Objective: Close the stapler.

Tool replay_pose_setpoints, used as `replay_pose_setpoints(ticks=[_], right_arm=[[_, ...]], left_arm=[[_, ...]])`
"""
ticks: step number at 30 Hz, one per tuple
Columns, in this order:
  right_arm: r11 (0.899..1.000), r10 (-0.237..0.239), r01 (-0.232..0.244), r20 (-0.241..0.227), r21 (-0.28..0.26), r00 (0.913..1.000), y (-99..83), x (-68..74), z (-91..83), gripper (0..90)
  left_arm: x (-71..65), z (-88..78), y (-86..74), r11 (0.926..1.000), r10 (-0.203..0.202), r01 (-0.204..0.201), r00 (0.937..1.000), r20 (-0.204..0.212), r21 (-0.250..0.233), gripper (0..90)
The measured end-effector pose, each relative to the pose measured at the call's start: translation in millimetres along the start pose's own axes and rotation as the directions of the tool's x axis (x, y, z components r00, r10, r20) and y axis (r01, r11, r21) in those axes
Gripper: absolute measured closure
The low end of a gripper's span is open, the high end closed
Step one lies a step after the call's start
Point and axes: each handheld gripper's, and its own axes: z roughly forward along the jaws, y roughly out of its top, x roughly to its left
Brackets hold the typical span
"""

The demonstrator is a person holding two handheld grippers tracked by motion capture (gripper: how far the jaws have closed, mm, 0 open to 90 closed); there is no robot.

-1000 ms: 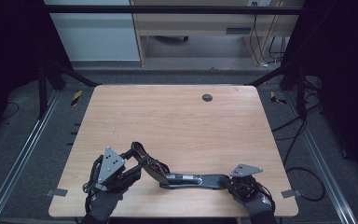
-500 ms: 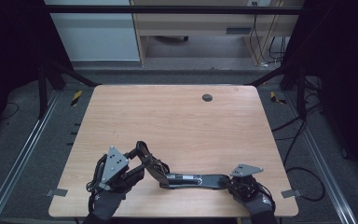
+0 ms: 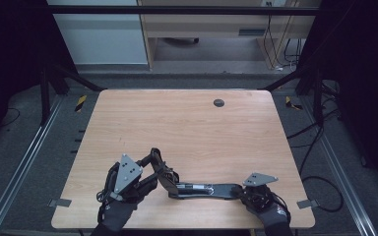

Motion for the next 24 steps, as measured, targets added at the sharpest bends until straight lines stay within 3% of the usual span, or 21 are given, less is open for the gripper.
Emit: replay_pose_setpoints(ticks=[13,16,19,24], right_arm=[[1.000,-0.010,0.010,0.017,0.000,0.9998,0.0,0.0,0.0,90.0],[1.000,-0.013,0.013,0.019,0.000,0.9997,-0.1,0.1,0.2,90.0],[1.000,-0.007,0.007,-0.004,0.001,1.0000,0.0,0.5,-0.2,90.0],[1.000,-0.005,0.005,-0.005,0.002,1.0000,0.0,0.6,-0.2,90.0]], left_arm=[[-8.1,5.1,4.3,0.9992,0.038,-0.038,0.9993,-0.005,-0.010,56.9],[-10.7,5.9,4.4,0.9995,0.031,-0.031,0.9995,-0.002,-0.006,56.9],[-12.5,6.9,5.3,0.9992,0.039,-0.039,0.9992,-0.003,-0.003,57.0],[-16.4,9.0,6.8,0.9986,0.053,-0.053,0.9986,-0.007,-0.003,57.1]])
